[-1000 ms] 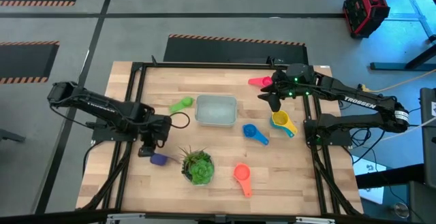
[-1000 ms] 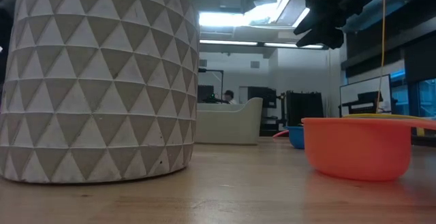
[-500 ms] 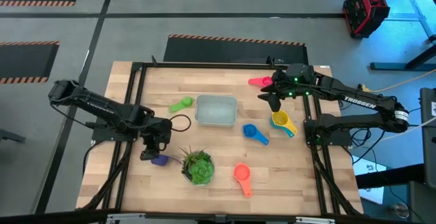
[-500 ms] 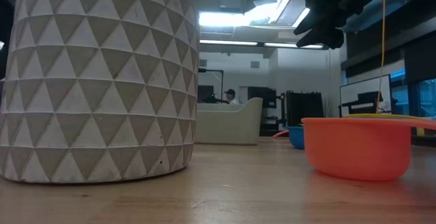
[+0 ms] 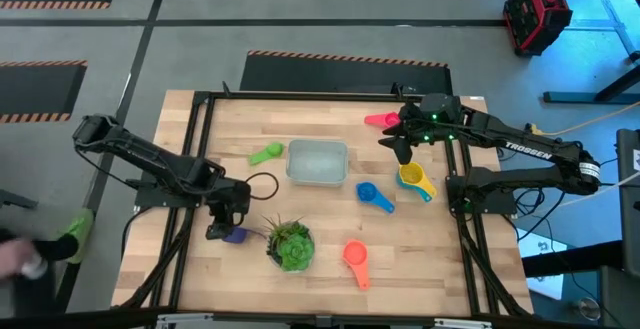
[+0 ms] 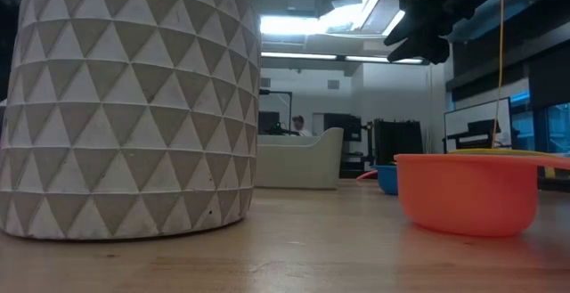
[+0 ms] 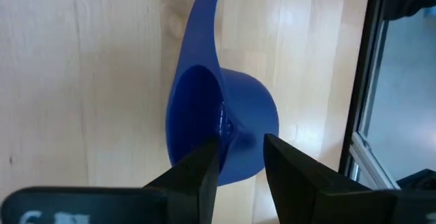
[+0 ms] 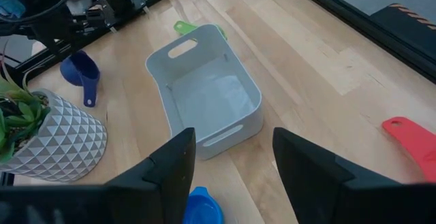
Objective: Nest measuring cups in basket
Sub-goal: Stack the violet measuring cup on top of the the yellow measuring cup
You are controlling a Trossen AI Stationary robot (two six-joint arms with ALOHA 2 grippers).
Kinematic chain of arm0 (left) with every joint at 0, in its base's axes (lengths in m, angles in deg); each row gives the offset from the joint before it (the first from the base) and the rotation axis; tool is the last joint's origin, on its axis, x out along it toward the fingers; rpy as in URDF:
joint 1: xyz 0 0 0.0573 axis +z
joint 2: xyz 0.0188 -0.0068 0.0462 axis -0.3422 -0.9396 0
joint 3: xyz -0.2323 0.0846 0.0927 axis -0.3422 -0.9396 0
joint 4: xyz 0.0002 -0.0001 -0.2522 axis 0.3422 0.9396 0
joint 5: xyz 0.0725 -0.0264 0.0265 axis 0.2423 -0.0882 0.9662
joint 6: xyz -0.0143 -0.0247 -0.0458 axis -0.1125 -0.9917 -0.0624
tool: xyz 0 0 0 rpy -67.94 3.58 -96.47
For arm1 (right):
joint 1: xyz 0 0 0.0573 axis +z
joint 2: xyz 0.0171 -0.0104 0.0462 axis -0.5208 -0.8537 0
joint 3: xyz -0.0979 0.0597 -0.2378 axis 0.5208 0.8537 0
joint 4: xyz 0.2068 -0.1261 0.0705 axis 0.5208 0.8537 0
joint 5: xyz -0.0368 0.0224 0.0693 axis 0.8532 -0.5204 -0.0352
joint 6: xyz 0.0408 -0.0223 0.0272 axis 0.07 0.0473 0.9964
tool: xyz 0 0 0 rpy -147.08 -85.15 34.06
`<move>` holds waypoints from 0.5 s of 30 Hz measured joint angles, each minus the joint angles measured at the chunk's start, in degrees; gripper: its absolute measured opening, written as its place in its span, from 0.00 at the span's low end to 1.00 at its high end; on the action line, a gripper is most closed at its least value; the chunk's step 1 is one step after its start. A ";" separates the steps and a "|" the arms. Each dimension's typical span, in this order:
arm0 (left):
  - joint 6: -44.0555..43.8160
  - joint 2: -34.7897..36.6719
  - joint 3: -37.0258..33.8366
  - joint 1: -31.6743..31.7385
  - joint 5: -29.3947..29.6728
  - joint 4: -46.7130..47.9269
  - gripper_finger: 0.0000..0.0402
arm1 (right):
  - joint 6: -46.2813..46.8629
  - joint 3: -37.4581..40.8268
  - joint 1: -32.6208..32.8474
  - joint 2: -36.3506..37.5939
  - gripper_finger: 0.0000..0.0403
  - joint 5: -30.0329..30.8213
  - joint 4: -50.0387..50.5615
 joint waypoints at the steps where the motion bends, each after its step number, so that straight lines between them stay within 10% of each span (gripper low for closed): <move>1: -0.05 0.00 0.00 -0.28 0.57 0.02 0.27 | 0.00 0.00 0.00 0.00 0.50 0.00 0.00; 15: 0.08 -8.29 0.08 -2.76 1.15 -1.31 0.25 | 0.00 0.01 -0.01 0.00 0.50 0.02 0.02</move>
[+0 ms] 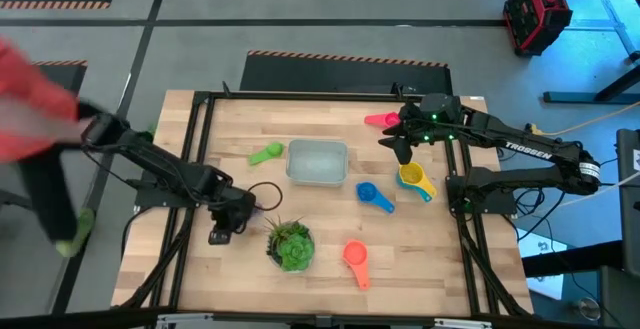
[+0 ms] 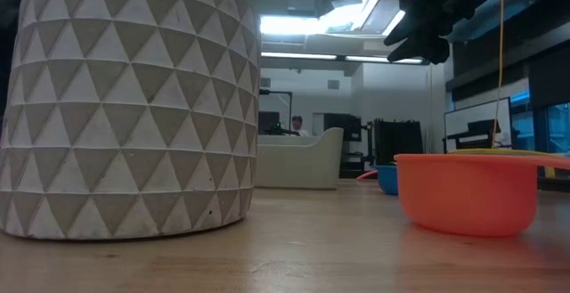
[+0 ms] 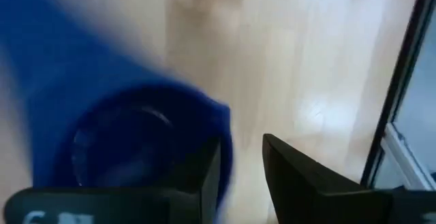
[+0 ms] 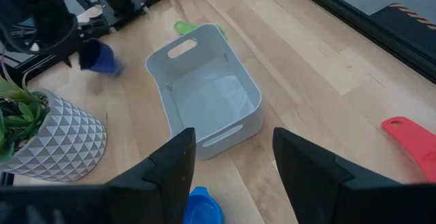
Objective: Nest measuring cups in basket
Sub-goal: Stack the violet measuring cup on top of the the yellow measuring cup
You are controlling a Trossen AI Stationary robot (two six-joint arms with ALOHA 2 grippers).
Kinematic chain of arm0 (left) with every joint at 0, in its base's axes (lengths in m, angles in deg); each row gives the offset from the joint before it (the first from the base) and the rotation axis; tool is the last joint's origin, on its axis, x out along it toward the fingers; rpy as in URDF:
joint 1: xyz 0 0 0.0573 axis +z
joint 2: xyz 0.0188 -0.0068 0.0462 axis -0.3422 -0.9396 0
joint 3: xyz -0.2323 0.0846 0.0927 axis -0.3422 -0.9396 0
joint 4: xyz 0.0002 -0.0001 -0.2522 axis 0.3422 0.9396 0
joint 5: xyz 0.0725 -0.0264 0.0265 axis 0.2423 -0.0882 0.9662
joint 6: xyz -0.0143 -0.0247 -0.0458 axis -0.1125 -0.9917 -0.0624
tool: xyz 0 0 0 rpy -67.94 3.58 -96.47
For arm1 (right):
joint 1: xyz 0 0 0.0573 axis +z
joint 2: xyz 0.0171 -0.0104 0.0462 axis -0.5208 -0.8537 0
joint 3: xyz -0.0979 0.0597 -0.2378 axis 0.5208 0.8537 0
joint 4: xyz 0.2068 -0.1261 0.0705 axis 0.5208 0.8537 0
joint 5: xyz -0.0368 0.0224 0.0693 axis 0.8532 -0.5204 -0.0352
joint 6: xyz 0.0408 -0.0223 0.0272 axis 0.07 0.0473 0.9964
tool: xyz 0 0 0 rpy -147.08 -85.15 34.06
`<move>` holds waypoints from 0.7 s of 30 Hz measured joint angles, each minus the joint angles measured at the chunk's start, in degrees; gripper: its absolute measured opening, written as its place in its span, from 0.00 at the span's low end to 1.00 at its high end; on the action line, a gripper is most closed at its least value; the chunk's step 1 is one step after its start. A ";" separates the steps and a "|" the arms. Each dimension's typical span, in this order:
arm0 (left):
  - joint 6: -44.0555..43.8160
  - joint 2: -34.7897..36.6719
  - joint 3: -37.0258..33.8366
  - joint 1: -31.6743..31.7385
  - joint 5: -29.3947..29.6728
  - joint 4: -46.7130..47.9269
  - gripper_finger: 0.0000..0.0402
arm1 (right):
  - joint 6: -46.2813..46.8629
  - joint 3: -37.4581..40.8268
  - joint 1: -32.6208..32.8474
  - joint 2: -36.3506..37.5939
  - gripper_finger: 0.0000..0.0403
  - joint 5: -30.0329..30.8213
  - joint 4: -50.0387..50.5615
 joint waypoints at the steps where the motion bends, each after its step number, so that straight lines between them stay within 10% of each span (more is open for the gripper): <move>1: 0.10 -0.66 -0.02 0.00 0.00 0.18 0.24 | 0.00 0.01 0.00 0.00 0.50 -0.02 -0.02; 21: 0.34 -4.37 2.77 0.06 13.79 0.04 0.03 | -1.20 0.01 0.01 -0.02 0.50 0.00 0.02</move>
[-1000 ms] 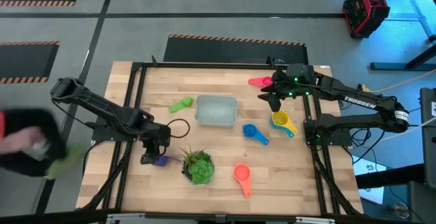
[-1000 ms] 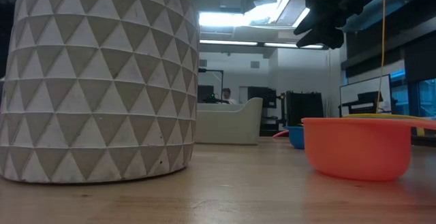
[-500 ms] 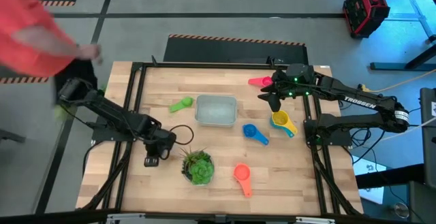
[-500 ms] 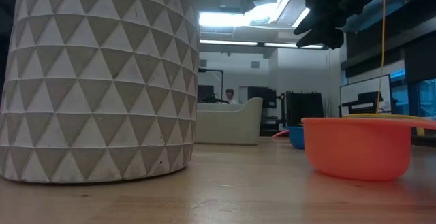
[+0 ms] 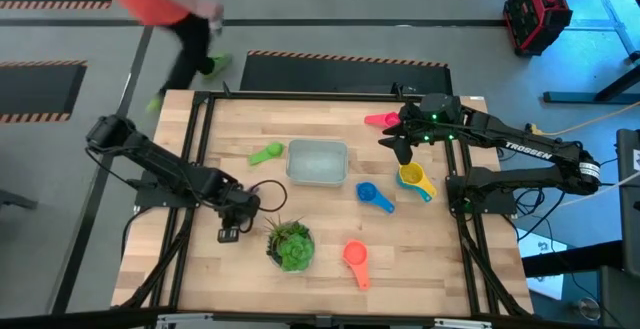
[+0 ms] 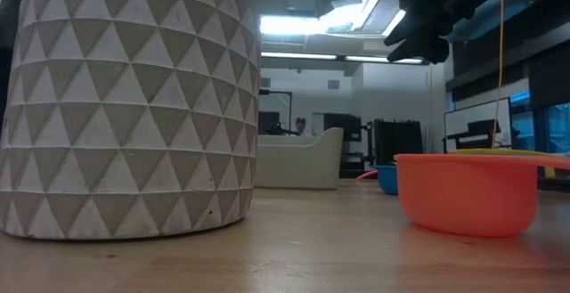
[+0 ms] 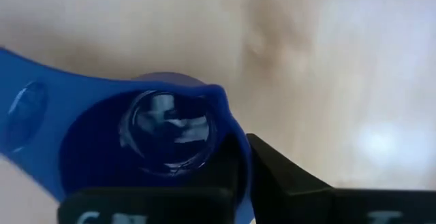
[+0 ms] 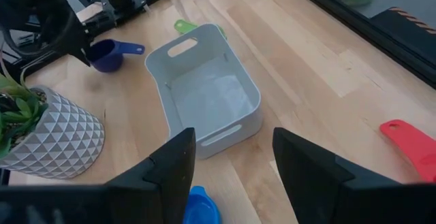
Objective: Nest measuring cups in basket
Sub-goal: Stack the violet measuring cup on top of the the yellow measuring cup
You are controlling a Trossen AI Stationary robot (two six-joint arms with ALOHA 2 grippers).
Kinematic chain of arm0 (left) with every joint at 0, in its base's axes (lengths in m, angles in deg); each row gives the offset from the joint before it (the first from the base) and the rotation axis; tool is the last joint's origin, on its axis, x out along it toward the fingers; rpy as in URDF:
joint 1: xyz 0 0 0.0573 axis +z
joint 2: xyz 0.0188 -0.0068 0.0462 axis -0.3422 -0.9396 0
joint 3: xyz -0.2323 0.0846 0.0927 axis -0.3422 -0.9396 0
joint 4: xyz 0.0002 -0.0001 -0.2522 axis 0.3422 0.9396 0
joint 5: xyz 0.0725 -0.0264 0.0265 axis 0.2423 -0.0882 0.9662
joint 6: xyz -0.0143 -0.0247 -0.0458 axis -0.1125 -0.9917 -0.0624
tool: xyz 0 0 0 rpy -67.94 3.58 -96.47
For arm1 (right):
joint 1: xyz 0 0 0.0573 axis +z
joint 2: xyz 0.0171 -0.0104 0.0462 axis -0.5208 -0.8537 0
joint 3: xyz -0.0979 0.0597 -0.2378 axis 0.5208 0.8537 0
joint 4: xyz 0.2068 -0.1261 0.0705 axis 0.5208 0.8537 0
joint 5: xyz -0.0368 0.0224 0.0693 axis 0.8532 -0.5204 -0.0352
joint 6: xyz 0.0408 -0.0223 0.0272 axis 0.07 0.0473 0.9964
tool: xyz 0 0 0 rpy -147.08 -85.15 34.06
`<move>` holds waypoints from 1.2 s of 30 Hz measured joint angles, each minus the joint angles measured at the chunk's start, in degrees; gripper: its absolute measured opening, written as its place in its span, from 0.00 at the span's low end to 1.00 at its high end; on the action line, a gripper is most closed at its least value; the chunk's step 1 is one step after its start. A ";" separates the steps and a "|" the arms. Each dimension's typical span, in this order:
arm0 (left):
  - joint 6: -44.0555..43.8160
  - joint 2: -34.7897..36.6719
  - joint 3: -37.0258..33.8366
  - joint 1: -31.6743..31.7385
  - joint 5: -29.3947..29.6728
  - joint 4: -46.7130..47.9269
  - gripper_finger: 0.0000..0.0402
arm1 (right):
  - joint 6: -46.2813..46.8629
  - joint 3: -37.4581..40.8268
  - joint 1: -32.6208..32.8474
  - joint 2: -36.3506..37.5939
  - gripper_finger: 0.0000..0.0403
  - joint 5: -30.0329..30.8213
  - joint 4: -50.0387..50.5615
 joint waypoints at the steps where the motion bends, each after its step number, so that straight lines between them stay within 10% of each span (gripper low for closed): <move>1: 0.56 -0.15 0.73 0.00 1.89 0.06 0.02 | -0.02 0.00 -0.02 0.00 0.50 0.00 -0.04; 22: 34.98 -0.03 13.68 4.16 24.58 1.05 0.00 | -0.11 0.00 0.00 0.00 0.50 0.00 -1.53; 36: 61.08 -0.39 13.71 11.23 23.55 -17.31 0.00 | 3.63 0.00 -0.01 -1.94 0.50 -8.64 -17.61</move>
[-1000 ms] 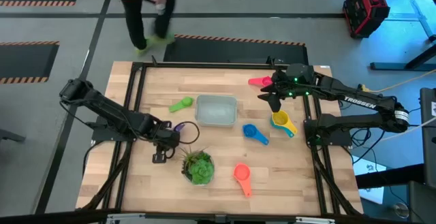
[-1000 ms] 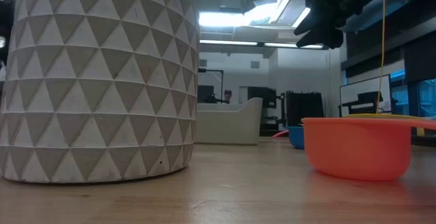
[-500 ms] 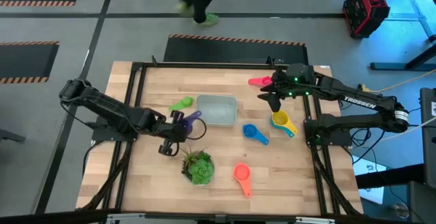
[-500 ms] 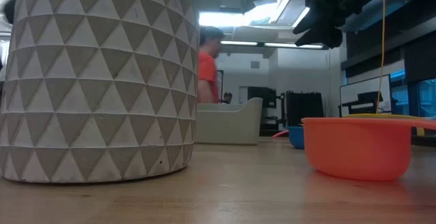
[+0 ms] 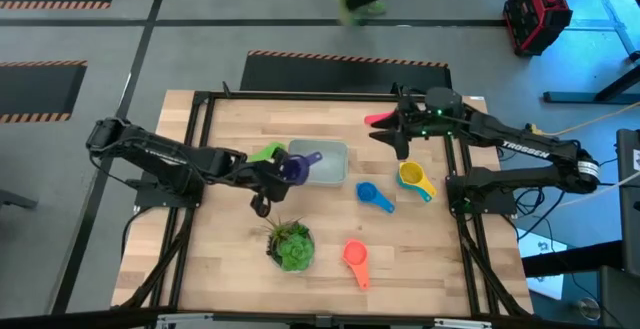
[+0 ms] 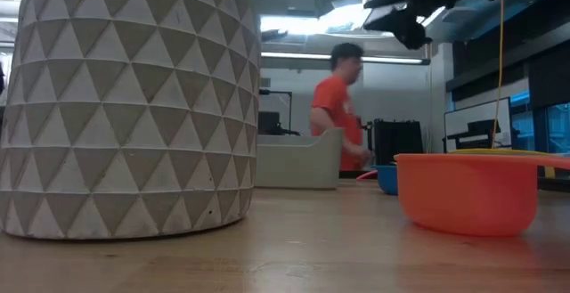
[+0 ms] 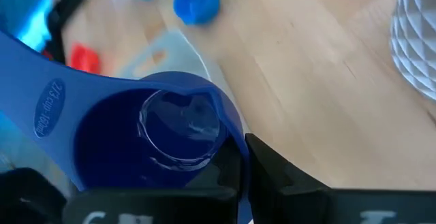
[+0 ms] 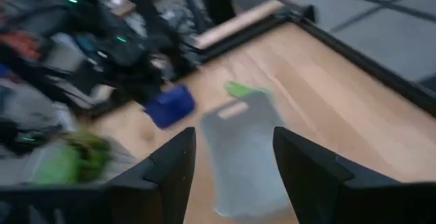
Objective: Nest measuring cups in basket
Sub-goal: Stack the violet measuring cup on top of the the yellow measuring cup
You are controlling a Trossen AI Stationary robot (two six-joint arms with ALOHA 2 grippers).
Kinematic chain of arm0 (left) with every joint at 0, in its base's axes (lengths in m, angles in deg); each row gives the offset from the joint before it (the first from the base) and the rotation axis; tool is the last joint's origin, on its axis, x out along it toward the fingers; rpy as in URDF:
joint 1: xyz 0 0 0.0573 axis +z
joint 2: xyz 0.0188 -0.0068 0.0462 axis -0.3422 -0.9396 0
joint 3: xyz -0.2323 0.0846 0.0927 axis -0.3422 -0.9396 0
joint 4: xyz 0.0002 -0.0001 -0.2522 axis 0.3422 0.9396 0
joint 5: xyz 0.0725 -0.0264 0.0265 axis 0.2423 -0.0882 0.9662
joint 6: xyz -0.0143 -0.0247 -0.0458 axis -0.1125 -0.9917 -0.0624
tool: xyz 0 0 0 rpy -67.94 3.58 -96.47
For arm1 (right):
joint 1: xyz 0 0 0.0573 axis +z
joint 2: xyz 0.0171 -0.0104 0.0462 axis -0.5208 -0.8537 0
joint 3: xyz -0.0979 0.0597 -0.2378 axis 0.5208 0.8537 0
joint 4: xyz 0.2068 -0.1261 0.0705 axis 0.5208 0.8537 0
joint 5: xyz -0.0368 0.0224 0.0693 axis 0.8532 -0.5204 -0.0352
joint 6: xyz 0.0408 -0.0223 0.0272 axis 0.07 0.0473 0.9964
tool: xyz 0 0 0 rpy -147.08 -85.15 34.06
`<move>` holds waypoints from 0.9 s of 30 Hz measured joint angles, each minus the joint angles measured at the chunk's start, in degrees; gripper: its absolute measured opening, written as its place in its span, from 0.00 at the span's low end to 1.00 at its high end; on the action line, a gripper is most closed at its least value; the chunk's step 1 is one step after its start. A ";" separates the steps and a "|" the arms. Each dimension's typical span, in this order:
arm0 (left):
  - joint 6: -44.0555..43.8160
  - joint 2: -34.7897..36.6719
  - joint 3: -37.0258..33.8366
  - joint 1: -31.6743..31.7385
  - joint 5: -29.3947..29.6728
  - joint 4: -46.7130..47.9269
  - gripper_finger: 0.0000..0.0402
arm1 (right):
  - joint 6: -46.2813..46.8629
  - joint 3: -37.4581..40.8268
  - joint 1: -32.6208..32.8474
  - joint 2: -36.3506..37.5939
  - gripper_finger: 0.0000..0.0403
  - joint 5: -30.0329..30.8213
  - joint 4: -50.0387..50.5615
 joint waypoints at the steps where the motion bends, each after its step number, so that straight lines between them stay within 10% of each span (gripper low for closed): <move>1: 1.67 -0.44 0.02 0.30 -0.70 -1.49 0.00 | 1.11 0.00 -0.01 -0.77 0.50 -1.41 -1.54; 27: 27.70 -15.30 0.04 2.45 -1.48 -16.52 0.01 | 22.51 -0.02 -1.63 -20.54 0.50 -19.61 -14.48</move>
